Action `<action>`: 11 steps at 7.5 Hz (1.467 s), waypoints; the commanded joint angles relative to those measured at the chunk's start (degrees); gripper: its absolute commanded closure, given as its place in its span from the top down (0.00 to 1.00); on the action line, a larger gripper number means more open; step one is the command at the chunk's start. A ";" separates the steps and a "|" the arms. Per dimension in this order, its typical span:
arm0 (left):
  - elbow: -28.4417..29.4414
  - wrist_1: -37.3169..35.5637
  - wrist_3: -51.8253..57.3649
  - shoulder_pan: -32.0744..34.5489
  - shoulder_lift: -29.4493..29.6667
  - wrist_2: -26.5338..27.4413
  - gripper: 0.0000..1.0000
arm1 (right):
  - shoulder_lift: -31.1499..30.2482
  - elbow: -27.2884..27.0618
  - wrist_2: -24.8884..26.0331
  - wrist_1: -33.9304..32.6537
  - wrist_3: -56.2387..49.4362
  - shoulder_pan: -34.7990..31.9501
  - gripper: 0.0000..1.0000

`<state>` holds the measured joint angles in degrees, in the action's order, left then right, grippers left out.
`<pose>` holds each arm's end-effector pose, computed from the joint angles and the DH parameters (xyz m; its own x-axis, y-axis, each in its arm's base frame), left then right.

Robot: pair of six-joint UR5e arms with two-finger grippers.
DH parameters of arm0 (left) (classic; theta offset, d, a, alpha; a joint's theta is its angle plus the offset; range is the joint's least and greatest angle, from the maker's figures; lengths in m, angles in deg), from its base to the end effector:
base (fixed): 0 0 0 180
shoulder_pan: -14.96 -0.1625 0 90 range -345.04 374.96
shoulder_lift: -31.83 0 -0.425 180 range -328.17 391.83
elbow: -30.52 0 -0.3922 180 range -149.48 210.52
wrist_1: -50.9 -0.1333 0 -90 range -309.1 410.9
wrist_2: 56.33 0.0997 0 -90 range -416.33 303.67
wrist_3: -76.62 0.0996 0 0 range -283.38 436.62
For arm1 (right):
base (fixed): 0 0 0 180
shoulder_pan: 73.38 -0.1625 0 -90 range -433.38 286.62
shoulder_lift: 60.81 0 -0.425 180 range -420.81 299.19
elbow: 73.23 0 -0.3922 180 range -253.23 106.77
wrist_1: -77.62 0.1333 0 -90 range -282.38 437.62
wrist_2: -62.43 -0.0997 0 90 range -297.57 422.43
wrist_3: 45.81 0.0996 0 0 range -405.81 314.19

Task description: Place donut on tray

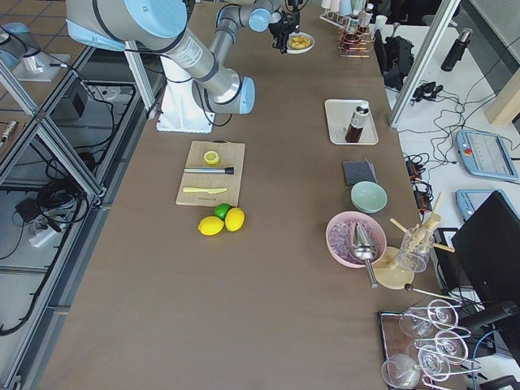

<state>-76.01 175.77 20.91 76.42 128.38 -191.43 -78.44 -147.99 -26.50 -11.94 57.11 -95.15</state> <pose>0.1942 -0.4884 0.3838 0.3972 0.1020 -0.9120 0.1325 0.9770 0.1670 -0.6514 -0.4057 -0.0689 0.3992 0.4002 0.8249 -0.4870 0.8548 -0.1790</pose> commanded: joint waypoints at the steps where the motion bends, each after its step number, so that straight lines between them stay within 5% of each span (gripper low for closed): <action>1: 0.01 0.80 0.07 -0.20 -0.31 -0.07 0.54 | 0.06 -0.13 -0.01 0.01 0.00 -0.03 0.00; 2: 0.01 0.98 -0.02 -0.20 -0.32 -0.07 0.46 | -0.03 -0.13 -0.01 0.01 0.00 -0.11 0.00; 4: 0.01 1.07 -0.02 -0.20 -0.32 -0.33 0.00 | -0.03 -0.21 0.08 0.01 -0.09 -0.20 0.00; 8: 0.01 1.07 -0.02 -0.12 -0.23 -0.42 0.00 | -0.29 -0.83 -0.01 0.18 -0.35 -0.99 0.00; 9: 0.36 0.90 -0.10 -0.12 -0.14 -0.42 0.00 | -0.47 -0.92 -0.01 0.36 -0.53 -1.34 0.65; 10: 0.62 0.64 -0.10 -0.12 0.03 -0.42 0.00 | -0.73 -1.09 -0.10 0.18 -0.79 -1.87 1.00; 11: 0.97 0.46 -0.10 -0.12 0.12 -0.16 0.00 | -0.82 -1.62 -0.53 0.27 -0.88 -2.39 1.00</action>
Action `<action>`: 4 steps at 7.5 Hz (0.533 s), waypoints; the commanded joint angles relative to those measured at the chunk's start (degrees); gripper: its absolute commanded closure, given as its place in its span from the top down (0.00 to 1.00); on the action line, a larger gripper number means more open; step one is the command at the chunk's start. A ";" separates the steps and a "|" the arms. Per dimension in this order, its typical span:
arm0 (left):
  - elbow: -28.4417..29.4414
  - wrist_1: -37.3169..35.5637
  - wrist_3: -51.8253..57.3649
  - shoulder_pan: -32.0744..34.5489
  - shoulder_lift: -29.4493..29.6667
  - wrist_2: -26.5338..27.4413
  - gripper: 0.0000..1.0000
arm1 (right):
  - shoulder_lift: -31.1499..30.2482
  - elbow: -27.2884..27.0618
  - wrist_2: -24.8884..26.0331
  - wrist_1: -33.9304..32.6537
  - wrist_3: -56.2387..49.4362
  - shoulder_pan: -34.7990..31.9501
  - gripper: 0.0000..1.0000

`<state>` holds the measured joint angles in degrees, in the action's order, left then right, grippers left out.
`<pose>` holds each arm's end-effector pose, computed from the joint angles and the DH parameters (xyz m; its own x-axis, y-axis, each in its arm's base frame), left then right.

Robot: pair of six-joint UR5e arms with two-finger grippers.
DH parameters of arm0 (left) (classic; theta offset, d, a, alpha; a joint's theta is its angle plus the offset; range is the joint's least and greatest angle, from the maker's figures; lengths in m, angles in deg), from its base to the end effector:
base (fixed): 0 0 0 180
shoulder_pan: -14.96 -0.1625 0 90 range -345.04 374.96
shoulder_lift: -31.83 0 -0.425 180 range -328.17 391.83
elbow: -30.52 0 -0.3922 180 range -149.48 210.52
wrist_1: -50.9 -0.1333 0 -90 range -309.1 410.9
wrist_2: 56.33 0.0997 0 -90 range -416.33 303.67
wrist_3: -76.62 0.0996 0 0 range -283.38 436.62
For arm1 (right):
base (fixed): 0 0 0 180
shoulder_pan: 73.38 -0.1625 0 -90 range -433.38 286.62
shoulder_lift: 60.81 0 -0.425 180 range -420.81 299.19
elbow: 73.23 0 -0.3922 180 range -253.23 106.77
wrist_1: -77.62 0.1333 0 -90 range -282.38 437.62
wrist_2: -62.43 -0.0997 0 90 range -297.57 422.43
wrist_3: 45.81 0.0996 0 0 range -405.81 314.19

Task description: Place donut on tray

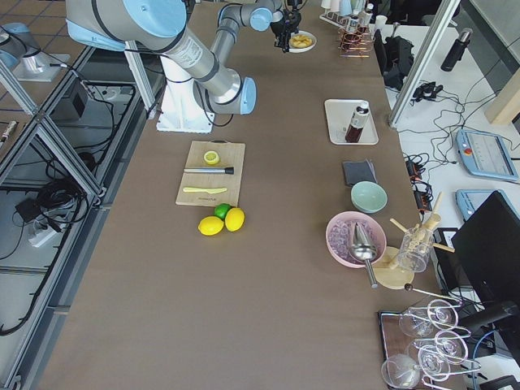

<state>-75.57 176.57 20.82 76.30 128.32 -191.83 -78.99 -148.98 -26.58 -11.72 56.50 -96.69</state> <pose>0.1957 -0.4879 0.3861 0.3909 0.1062 -0.9143 0.1262 0.9777 0.1675 -0.6365 -0.4213 -0.0683 0.3852 0.3981 0.8326 -0.5028 0.8470 -0.1724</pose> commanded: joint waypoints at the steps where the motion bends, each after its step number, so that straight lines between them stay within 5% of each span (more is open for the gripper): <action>1: 1.32 -0.60 -0.11 0.01 0.45 0.33 0.00 | -0.62 -1.67 -0.72 -0.22 -0.96 -1.30 1.00; 4: 8.24 -5.59 -12.51 0.01 9.37 0.41 0.00 | -9.97 -9.98 -10.89 -0.48 -8.04 -8.92 1.00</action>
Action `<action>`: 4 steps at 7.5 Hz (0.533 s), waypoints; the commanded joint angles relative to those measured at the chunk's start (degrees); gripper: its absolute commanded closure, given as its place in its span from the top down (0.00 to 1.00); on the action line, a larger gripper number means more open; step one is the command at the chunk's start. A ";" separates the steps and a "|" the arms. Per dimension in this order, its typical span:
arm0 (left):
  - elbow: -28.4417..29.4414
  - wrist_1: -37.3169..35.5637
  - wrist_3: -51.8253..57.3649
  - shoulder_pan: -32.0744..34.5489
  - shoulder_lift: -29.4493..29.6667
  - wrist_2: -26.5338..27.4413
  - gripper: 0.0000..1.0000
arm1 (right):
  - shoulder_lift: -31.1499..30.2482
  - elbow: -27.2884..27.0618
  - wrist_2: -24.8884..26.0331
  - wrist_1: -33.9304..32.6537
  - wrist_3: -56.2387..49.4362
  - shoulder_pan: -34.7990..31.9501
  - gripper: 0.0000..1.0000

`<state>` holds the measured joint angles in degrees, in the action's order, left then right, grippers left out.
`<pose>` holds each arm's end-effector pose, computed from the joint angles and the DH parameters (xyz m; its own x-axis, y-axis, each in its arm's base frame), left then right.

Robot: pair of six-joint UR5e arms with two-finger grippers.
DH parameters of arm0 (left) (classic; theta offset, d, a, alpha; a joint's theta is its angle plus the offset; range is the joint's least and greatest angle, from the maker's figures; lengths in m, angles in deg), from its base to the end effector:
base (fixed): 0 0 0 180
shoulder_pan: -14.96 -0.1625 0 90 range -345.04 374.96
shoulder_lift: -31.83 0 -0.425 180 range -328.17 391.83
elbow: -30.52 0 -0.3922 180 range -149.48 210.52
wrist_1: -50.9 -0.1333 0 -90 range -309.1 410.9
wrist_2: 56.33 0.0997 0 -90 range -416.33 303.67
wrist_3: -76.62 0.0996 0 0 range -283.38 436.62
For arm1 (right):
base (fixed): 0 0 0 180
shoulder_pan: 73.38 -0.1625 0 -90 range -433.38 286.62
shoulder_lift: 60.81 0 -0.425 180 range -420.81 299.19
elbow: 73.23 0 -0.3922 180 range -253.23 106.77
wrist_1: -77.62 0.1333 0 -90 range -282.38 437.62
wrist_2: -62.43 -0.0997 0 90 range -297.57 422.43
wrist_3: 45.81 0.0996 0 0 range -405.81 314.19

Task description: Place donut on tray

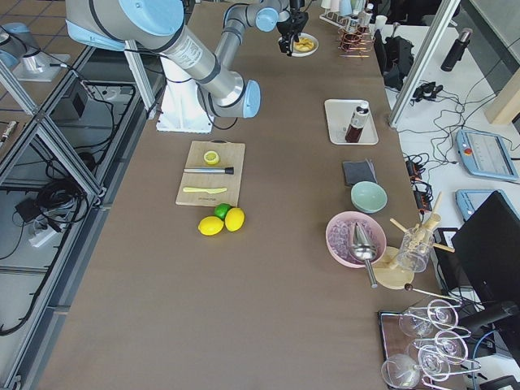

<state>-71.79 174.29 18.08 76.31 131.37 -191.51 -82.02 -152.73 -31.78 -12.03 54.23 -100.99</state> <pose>0.2082 -0.5118 0.3938 0.4102 0.0165 -0.9118 0.1467 0.9856 0.0838 -0.5965 -0.4542 -0.0508 0.3832 0.3966 0.8342 -0.4808 0.8568 -0.1865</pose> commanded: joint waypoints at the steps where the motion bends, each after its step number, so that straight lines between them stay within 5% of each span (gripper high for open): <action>1: 7.27 -3.42 -17.93 -0.70 9.75 0.01 0.00 | -13.78 -10.64 -7.28 -0.26 -10.17 -7.43 1.00; 2: 10.52 -3.25 -27.41 -2.62 13.36 0.18 0.00 | -17.94 -10.77 -11.56 -0.17 -16.65 -11.37 1.00; 4: 15.89 -2.72 -41.34 -8.83 21.01 11.80 0.00 | -26.12 -11.03 -19.66 0.53 -33.25 -19.81 1.00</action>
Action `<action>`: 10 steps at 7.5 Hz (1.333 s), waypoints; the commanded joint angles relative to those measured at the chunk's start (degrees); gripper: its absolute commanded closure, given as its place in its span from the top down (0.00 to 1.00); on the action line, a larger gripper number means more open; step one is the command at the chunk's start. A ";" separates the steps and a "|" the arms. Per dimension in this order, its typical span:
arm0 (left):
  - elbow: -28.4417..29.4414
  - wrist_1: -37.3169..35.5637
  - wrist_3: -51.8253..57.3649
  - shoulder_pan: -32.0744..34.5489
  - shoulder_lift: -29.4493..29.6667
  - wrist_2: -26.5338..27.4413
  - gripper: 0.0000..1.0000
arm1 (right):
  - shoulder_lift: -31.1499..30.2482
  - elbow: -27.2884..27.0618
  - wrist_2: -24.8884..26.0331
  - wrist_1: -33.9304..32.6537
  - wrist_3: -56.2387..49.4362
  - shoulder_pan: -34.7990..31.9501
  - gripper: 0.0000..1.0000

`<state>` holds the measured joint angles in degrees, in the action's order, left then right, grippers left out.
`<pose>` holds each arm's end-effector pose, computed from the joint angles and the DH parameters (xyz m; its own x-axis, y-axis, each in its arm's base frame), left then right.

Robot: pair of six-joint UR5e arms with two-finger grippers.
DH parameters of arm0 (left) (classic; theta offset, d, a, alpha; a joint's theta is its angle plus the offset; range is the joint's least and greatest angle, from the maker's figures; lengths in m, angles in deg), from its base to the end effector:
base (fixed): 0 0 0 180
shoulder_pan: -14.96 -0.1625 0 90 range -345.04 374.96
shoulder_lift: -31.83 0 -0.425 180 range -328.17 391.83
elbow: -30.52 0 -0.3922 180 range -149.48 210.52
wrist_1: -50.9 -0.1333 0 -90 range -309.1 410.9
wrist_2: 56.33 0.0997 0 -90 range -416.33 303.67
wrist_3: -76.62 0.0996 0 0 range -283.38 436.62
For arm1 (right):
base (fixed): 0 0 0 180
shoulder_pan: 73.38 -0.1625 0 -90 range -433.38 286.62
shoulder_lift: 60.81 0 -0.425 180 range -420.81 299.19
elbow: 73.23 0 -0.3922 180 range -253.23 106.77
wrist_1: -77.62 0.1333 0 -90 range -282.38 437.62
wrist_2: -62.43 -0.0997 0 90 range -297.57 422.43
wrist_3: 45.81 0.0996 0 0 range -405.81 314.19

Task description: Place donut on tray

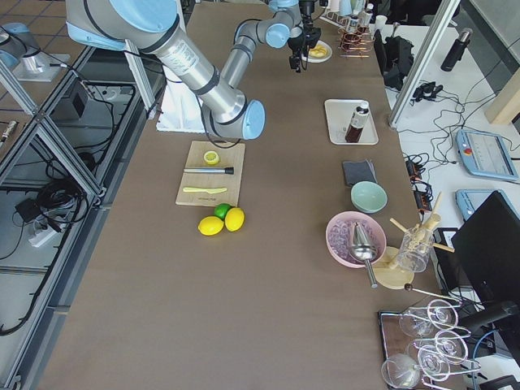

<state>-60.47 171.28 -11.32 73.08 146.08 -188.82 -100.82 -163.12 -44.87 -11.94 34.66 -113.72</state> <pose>0.2852 -0.5836 0.3419 0.3100 -0.4482 -0.8385 0.3208 0.8795 -0.3515 -0.4779 -0.5419 0.1198 0.5534 0.2626 0.7904 -0.3569 0.9322 -0.0598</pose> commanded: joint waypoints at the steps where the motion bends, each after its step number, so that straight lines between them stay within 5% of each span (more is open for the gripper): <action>1: 8.16 0.30 -15.48 -7.65 10.59 14.31 0.00 | -10.41 -0.64 -9.65 0.44 -19.68 -10.60 1.00; 4: 23.44 2.21 -20.68 -11.26 23.34 23.92 0.00 | -23.05 -0.55 -21.69 0.53 -40.94 -22.82 1.00; 7: 38.55 2.93 -22.98 -13.37 33.28 31.56 0.00 | -33.35 -0.55 -24.36 0.62 -59.24 -30.92 1.00; 10: 39.76 4.25 -20.45 -15.75 33.66 33.44 0.02 | -36.89 -0.11 -24.18 0.62 -67.02 -34.90 1.00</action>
<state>-21.25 174.87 -33.92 58.62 179.42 -156.33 -136.16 -163.54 -69.14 -11.32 -29.07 -146.98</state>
